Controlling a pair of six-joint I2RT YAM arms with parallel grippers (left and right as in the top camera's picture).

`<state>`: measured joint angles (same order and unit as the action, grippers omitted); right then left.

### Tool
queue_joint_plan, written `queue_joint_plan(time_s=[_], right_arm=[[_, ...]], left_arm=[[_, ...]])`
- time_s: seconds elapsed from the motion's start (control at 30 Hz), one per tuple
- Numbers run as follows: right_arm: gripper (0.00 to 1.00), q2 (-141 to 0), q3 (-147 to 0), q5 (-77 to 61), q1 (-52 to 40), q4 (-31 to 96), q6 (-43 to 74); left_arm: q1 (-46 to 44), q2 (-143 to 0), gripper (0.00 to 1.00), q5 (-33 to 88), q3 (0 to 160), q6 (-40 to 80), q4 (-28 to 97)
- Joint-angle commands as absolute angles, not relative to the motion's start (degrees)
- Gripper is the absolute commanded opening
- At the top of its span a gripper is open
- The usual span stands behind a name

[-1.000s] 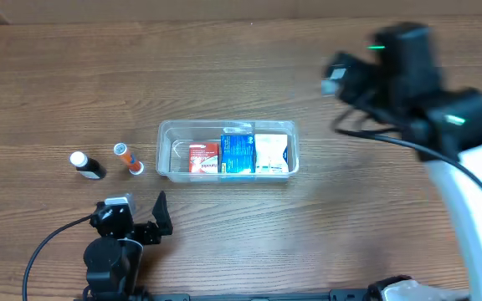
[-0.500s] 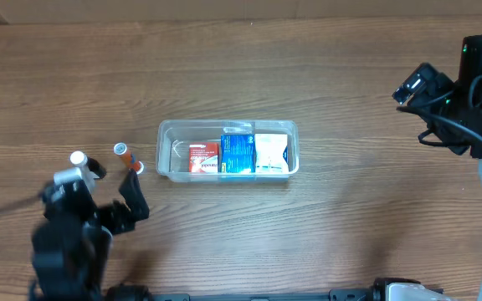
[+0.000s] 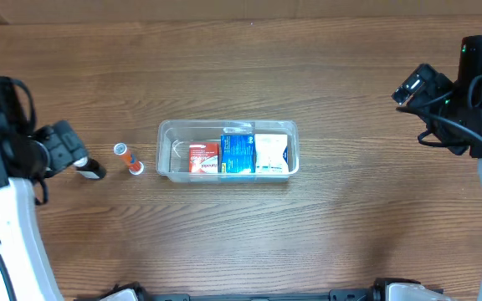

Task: Pack container
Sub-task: 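Reach the left gripper to the brown syrup bottle and grasp it, then carry the syrup bottle with the left gripper into the container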

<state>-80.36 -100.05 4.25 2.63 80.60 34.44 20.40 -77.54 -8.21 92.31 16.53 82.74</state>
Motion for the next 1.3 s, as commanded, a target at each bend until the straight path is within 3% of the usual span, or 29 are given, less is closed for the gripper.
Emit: queue_joint_plan(time_s=[0.0, 0.1, 0.23, 0.47, 0.77, 0.93, 1.1, 1.27], right_arm=[[1.0, -80.4, -100.6, 4.2, 2.8, 80.4, 34.1], [1.0, -80.4, -100.6, 4.2, 2.8, 80.4, 34.1], [1.0, -80.4, -100.6, 4.2, 2.8, 80.4, 34.1], [1.0, -80.4, -100.6, 4.2, 2.8, 80.4, 34.1], [1.0, -80.4, -100.6, 4.2, 2.8, 80.4, 34.1], [1.0, -80.4, -100.6, 4.2, 2.8, 80.4, 34.1], [1.0, -80.4, -100.6, 4.2, 2.8, 80.4, 34.1], [1.0, -80.4, -100.6, 4.2, 2.8, 80.4, 34.1]], left_arm=[[25.3, -85.2, 1.0, -2.5, 93.4, 13.4, 82.7], [25.8, -92.6, 0.97, -2.4, 93.4, 11.2, 81.7], [25.8, -104.4, 0.84, 0.0, 93.4, 8.0, 78.6], [25.0, -112.4, 0.82, 3.9, 93.4, 3.3, 74.3], [23.5, -114.1, 0.27, 3.1, 93.3, 3.2, 74.3], [23.6, -112.0, 0.12, 1.3, 98.1, 4.5, 79.9], [20.4, -105.9, 0.12, 3.8, 114.3, 5.1, 89.9], [5.4, -96.3, 0.13, 4.5, 124.4, 6.5, 91.5]])
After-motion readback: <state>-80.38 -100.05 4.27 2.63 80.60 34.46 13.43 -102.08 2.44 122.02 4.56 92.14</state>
